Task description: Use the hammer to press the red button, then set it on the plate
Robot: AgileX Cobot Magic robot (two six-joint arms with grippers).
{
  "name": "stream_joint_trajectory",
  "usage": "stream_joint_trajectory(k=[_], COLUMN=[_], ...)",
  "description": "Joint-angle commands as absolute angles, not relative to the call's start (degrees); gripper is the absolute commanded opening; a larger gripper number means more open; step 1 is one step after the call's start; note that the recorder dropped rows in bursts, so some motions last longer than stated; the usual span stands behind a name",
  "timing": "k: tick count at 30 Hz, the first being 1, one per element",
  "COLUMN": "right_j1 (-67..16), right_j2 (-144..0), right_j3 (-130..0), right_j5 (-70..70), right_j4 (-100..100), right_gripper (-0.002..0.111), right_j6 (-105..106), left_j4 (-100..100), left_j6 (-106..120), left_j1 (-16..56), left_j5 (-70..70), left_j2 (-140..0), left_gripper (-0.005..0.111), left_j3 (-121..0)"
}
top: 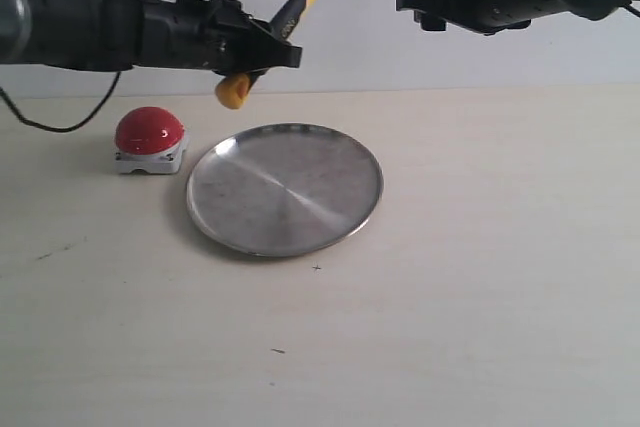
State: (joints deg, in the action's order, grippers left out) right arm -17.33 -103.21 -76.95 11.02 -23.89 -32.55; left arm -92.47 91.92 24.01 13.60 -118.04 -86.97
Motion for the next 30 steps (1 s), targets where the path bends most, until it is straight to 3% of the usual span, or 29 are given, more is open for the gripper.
stream_joint_trajectory(k=[1, 9, 12, 16, 23, 30], right_j1=[-17.31, -17.31, -17.31, -17.31, -17.21, -17.21], right_j2=[-102.72, -102.72, -102.01, -100.5, -97.21, -88.49], right_j3=[-77.5, -77.24, -74.41, -69.91, -65.18, -49.14], right_j5=[10.04, 10.36, 3.62, -5.12, -7.98, -28.66], right_j4=[-24.56, -24.56, -24.56, -24.56, -24.08, -20.45], right_gripper=[0.062, 0.051, 0.034, 0.0, 0.0, 0.0], right_j6=[-32.06, -29.42, -29.59, -28.38, -28.11, -21.18], left_j4=[-93.21, -93.83, -95.61, -99.95, -99.95, -99.95], left_j6=[94.0, 96.48, 102.89, 107.72, 111.33, 112.29], left_j1=[20.37, 10.82, 8.43, 7.11, 7.11, 7.11], left_j5=[13.13, 13.13, 13.13, 14.16, 17.05, 17.0], left_j2=[-108.73, -94.45, -90.05, -84.7, -76.97, -75.97], left_gripper=[0.0, 0.0, 0.0, 0.0, 0.0, 0.0], left_j3=[-79.08, -61.92, -56.68, -52.92, -49.7, -48.42])
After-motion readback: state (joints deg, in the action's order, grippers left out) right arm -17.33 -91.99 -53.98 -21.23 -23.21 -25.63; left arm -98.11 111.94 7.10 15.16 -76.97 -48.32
